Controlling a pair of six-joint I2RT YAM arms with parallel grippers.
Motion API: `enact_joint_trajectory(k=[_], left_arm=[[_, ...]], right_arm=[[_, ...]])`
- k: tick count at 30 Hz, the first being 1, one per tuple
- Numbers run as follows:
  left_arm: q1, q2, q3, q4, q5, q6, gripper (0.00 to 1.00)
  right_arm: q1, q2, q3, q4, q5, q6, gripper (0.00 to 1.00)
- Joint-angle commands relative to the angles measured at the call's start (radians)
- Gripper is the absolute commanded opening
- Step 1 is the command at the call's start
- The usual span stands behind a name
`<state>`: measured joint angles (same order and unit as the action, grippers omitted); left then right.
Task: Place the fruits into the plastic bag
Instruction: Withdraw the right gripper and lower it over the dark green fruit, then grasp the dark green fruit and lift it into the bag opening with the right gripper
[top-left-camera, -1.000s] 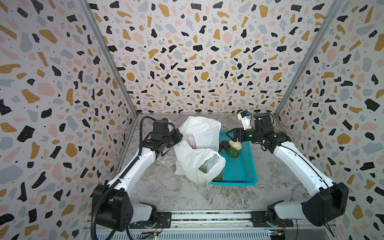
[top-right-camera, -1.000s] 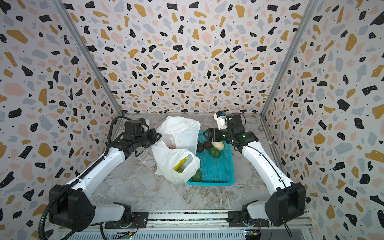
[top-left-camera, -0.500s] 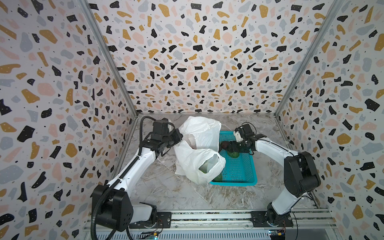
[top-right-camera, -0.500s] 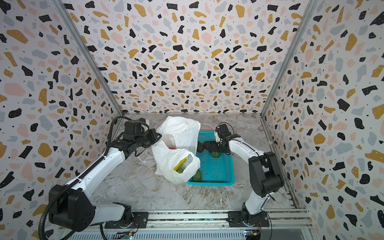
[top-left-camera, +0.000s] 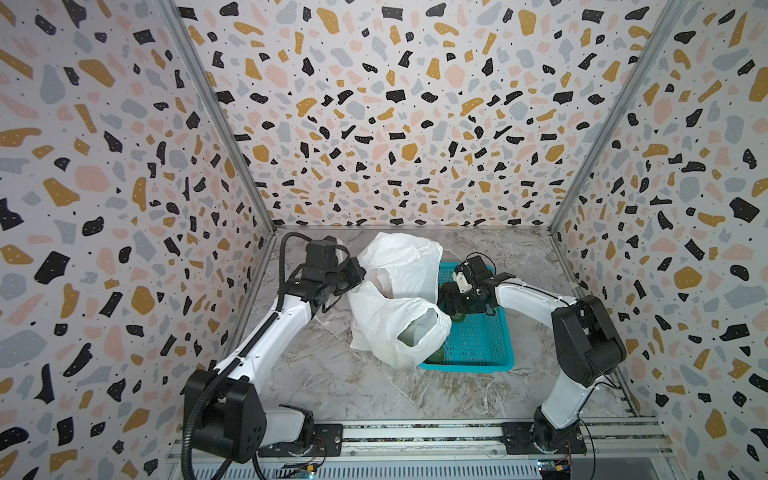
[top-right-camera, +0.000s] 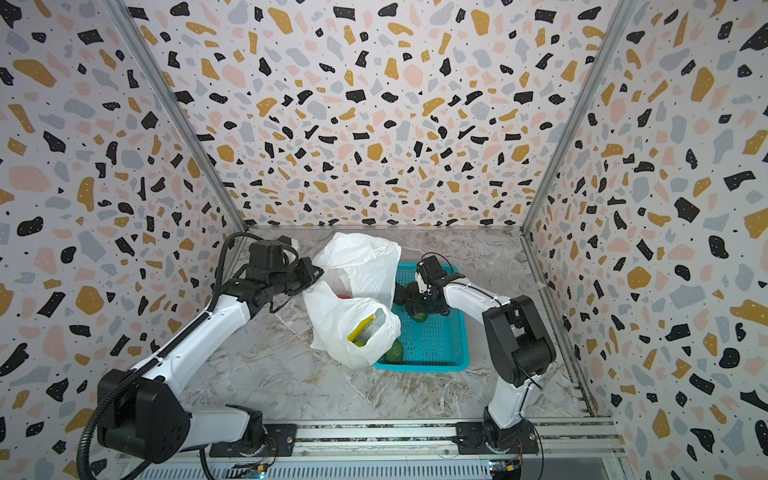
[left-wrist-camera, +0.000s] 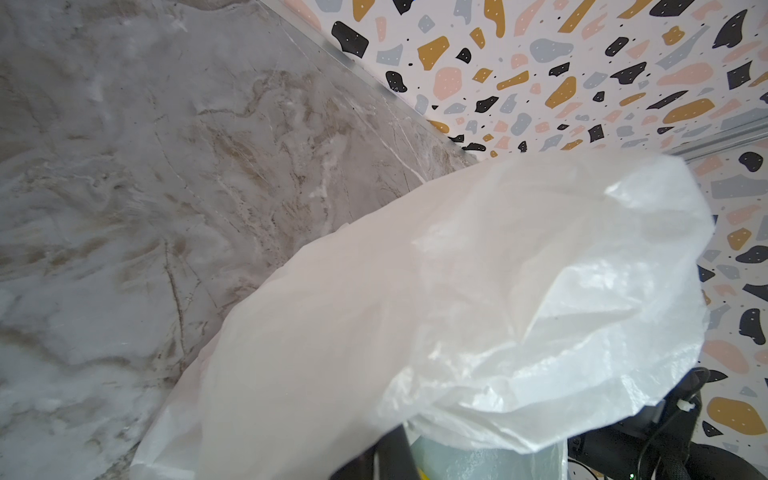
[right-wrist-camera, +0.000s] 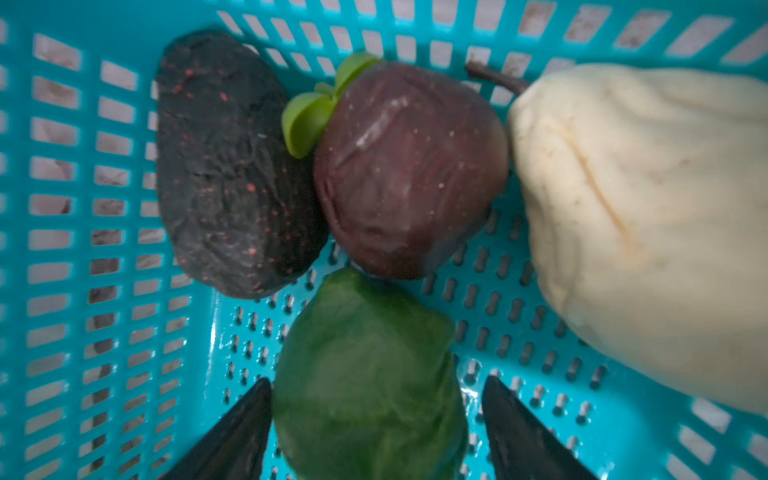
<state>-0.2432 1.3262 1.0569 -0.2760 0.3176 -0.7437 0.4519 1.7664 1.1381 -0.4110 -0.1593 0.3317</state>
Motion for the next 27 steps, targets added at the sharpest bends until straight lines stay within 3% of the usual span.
enact_joint_trajectory(k=[1,10,15,19,22,27], left_arm=[[0.001,-0.023,0.000,0.014,0.015,0.009,0.00],[0.001,-0.025,0.003,0.011,0.015,0.011,0.00],[0.001,-0.026,0.002,0.016,0.018,0.012,0.00],[0.002,-0.025,0.001,0.018,0.021,0.014,0.00],[0.001,-0.025,0.000,0.018,0.022,0.014,0.00],[0.001,-0.029,-0.005,0.024,0.023,0.009,0.00]], right_arm=[[0.002,-0.006,-0.013,0.002,0.013,0.009,0.77],[0.001,-0.087,-0.013,0.009,0.025,0.010,0.48],[0.004,-0.276,0.002,0.049,0.031,-0.008,0.47],[0.025,-0.400,0.001,0.128,-0.073,-0.042,0.46],[0.073,-0.450,0.008,0.179,-0.164,-0.067,0.46],[0.206,-0.457,0.014,0.260,-0.191,-0.104,0.46]])
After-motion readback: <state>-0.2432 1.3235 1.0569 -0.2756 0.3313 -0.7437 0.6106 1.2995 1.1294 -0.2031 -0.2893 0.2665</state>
